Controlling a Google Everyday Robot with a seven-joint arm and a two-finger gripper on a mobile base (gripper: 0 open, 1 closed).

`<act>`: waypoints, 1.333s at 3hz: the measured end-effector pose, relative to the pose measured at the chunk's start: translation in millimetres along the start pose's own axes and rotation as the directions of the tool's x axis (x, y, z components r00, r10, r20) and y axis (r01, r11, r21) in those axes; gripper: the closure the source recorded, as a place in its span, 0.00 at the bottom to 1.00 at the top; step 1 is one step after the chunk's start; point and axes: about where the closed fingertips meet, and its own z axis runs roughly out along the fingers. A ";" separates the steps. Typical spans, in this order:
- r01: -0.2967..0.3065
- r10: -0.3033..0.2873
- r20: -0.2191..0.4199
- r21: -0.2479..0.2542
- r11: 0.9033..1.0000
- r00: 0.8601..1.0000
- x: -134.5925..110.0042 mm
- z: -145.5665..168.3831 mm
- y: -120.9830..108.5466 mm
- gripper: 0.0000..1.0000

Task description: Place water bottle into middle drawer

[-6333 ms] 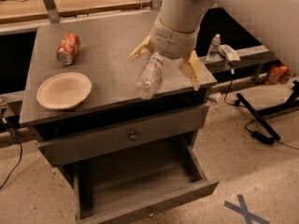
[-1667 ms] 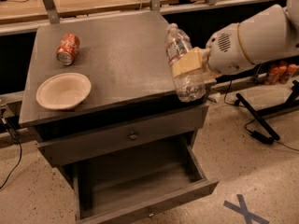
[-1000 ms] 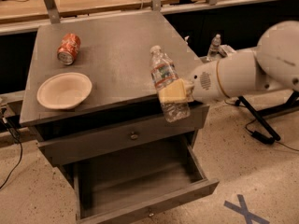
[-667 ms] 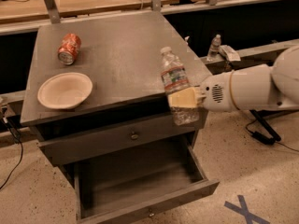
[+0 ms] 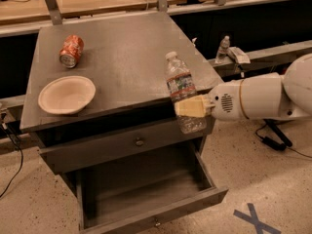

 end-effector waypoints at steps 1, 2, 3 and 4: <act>0.108 -0.105 -0.032 0.114 0.988 0.994 -27.8 12.8 -2.6 1.00; 0.254 -0.243 -0.081 0.193 0.948 0.967 -48.4 22.2 -5.3 1.00; 0.335 -0.320 -0.105 0.198 0.921 0.942 -49.6 25.6 -5.8 1.00; 0.333 -0.318 -0.103 0.196 0.923 0.943 -49.2 25.3 -6.1 1.00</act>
Offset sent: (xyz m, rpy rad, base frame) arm -0.0431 0.0133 -0.0738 0.0264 -0.4503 0.5056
